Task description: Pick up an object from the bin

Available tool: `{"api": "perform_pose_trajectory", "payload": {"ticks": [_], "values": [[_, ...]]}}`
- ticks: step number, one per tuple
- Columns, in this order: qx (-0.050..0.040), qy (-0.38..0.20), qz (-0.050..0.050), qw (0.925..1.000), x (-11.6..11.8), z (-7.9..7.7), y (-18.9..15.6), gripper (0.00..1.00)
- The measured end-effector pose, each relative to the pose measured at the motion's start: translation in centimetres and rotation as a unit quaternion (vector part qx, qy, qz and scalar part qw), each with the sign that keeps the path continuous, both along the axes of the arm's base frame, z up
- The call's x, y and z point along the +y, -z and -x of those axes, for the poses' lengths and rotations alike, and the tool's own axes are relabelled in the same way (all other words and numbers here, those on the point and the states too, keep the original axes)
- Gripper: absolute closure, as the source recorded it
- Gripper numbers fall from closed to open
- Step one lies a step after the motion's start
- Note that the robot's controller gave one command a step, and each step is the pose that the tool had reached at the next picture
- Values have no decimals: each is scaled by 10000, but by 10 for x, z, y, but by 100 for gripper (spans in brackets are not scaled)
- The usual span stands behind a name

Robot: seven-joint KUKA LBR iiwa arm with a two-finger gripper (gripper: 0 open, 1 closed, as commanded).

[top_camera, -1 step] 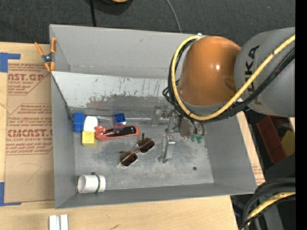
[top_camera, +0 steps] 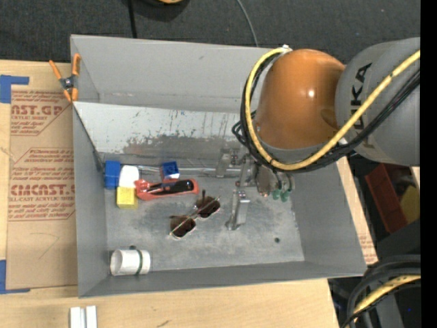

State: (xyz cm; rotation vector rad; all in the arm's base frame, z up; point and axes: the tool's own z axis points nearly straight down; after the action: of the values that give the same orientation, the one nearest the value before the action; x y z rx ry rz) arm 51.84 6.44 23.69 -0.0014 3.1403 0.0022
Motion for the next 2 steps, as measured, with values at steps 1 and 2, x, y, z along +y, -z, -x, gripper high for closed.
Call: {"api": "perform_pose_trajectory", "payload": {"ticks": [1, 2], "values": [[-26, -278, 3, 9996, 2, -4, 38, 0], [-23, -222, -7, 9997, 25, -16, 106, 0]]}}
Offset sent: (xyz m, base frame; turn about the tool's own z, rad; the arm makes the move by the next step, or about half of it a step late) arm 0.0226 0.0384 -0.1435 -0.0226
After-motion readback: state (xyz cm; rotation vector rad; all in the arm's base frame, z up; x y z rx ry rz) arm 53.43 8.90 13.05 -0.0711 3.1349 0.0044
